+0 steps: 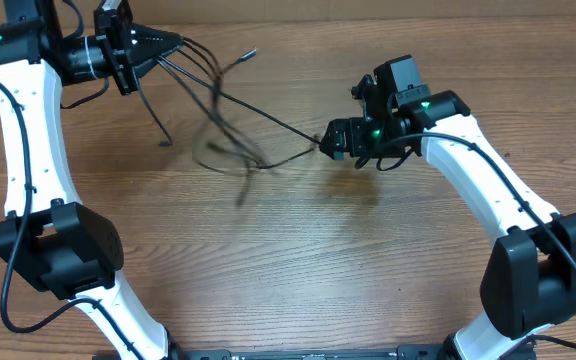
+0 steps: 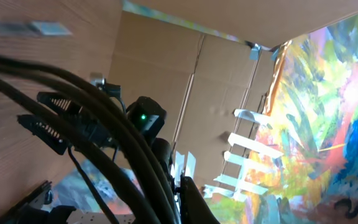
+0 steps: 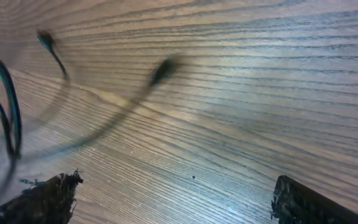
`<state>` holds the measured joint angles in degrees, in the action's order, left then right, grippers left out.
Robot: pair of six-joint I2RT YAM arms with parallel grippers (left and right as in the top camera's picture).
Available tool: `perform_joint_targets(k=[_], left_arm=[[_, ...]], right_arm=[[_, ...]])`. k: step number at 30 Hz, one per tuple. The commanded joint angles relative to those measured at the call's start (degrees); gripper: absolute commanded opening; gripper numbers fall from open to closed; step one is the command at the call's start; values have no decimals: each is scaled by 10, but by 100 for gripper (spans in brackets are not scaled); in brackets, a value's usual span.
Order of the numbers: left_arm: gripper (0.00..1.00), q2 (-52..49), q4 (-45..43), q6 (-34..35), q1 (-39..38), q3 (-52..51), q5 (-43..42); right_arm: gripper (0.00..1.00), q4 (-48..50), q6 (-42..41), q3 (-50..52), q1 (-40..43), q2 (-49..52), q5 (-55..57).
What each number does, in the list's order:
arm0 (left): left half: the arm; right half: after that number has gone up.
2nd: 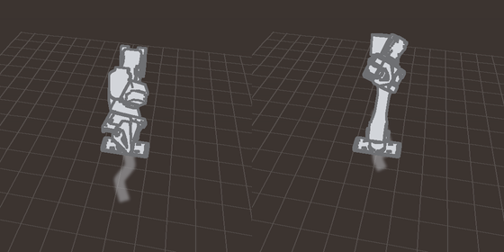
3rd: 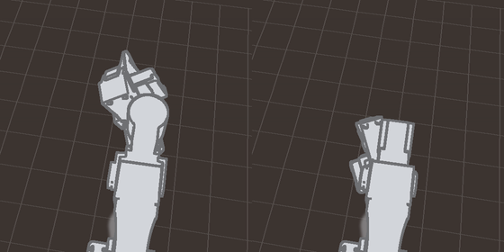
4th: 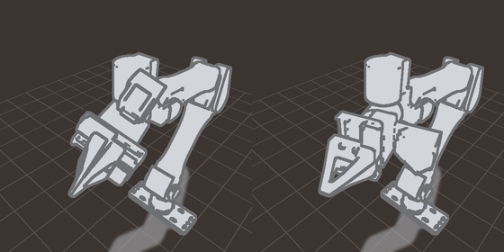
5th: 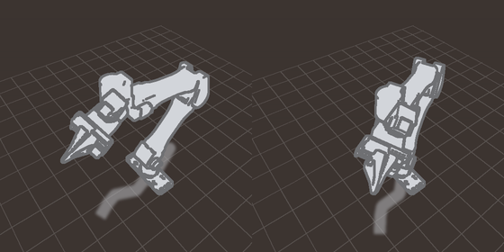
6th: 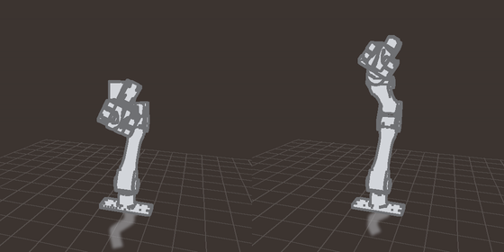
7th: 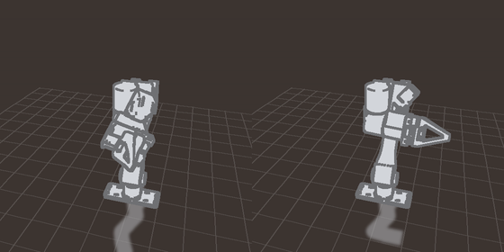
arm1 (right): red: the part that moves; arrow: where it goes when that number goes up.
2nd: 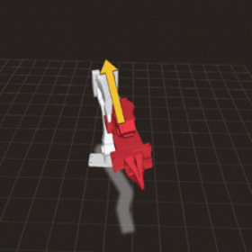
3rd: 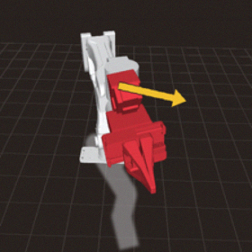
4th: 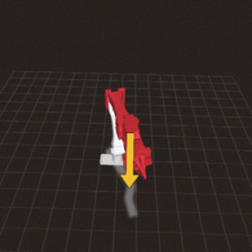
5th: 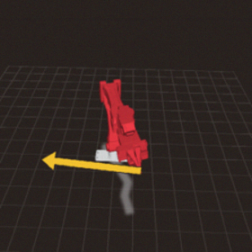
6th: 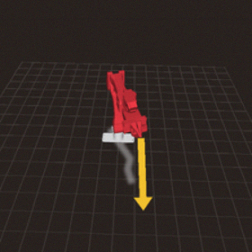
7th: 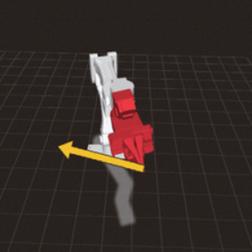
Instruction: Untangle cables
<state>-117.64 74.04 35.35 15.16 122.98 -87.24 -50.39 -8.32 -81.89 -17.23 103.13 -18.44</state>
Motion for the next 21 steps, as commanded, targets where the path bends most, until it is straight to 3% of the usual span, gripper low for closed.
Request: perform_joint_targets(k=[1, 12, 21], left_arm=[[4, 27, -4, -11, 12, 9, -34], [4, 27, -4, -12, 25, 9, -34], [4, 30, 7, -82, 24, 9, -21]], right_arm=[[100, -10, 14, 9, 12, 5, 26], [100, -26, 13, 9, 20, 5, 58], [100, -14, -24, 9, 46, 5, 53]])
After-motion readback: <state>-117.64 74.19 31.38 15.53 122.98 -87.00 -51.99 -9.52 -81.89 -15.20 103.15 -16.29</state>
